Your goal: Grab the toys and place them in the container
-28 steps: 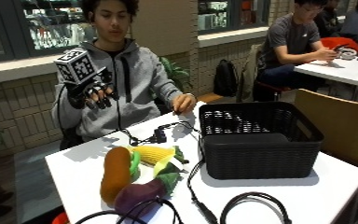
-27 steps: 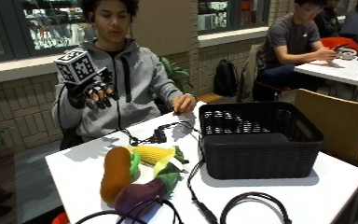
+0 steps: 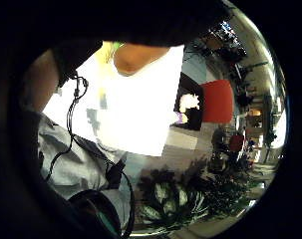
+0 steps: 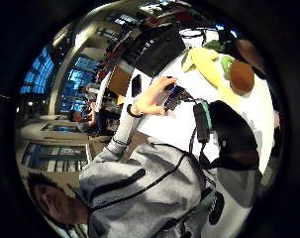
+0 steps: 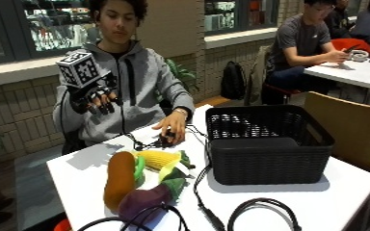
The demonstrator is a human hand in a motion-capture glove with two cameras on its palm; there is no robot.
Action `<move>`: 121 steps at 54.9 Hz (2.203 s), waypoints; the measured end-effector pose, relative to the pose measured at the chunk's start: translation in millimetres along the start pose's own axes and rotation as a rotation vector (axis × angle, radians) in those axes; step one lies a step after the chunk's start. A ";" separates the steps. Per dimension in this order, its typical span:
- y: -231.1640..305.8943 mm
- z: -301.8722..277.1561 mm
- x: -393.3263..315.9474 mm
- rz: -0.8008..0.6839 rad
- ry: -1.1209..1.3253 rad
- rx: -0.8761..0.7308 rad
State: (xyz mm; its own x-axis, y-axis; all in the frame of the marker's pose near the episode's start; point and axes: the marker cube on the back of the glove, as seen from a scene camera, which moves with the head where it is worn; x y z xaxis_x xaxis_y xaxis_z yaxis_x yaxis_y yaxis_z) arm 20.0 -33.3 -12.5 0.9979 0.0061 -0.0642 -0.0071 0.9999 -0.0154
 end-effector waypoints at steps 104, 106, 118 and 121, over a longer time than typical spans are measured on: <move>-240.3 87.8 -55.2 0.194 0.083 0.046; -246.3 72.9 -60.6 0.171 0.062 0.060; -290.1 22.4 -132.5 -0.008 0.115 0.098; -307.9 16.2 -161.1 -0.087 0.158 0.094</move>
State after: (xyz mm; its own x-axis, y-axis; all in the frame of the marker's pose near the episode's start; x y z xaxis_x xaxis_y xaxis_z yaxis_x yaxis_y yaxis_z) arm -137.6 -341.9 18.7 0.9720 -0.0756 -0.2227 0.0921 0.9936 0.0649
